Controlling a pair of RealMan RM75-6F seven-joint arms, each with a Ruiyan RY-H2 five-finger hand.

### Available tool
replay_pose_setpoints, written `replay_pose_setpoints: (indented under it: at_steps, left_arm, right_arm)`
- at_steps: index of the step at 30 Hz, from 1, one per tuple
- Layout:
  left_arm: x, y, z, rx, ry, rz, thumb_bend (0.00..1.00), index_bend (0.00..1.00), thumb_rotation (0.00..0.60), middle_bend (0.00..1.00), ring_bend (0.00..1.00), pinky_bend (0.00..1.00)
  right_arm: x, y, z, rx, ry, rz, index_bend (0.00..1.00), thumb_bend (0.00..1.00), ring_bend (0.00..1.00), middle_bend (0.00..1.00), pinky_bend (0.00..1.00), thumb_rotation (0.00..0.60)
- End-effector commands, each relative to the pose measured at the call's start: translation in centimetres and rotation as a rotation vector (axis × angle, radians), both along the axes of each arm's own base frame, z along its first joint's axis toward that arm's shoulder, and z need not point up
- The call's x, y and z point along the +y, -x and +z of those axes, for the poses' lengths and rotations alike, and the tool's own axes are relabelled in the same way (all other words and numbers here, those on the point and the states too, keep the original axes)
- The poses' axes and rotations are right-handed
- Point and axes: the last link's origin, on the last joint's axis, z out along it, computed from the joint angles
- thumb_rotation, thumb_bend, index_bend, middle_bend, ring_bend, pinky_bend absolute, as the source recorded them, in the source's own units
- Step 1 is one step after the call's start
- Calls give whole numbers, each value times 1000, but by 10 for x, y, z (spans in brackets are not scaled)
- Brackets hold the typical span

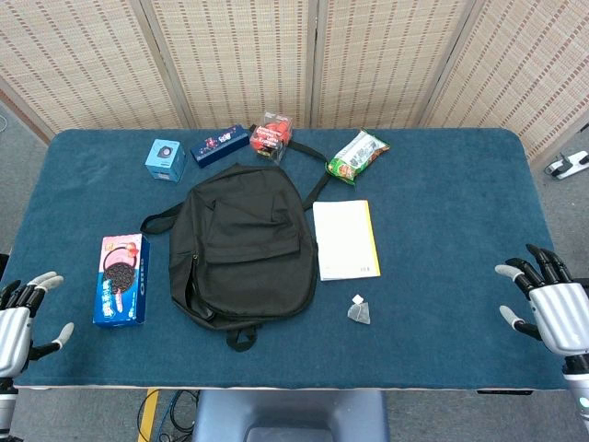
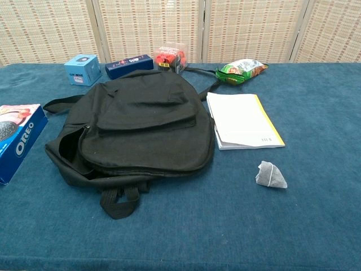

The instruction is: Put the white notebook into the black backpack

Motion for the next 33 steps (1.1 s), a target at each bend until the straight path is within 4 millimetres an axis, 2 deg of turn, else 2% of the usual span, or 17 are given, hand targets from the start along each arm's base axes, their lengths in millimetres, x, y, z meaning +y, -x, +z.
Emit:
replay_pose_setpoints:
  at_steps: [1,10,16,21,24,33]
  left_arm:
    - [0,-1,0,2,2,0,290,234,600,167,189,66]
    - [-4,0,0,3,-5,7,290,234,600,167,189,66]
    - [-6,0,1,-5,-11,2,290,234,600,167,190,66]
    - [-9,2,2,-7,-15,7,290,234,600,167,190,66]
    - [-11,4,3,-8,-17,15,290,234,600,167,189,66]
    - [-16,8,7,-11,-41,37,290,234,600,167,189,66]
  right_arm:
    - [0,0,-1,-2,-4,3,299,176,71,268,106,600]
    - [-12,-5,-2,5,-11,39,299,176,71,268,106,600]
    - [-44,-17,-17,32,-67,85,299,174,71,268,106,600]
    - [-79,-29,-44,55,-111,153,299,160,71,268,106,600]
    - [-102,-36,-67,81,-150,202,299,158,71,268,106,600]
    - [-147,-39,-126,164,-264,240,299,149,71,267,106,600]
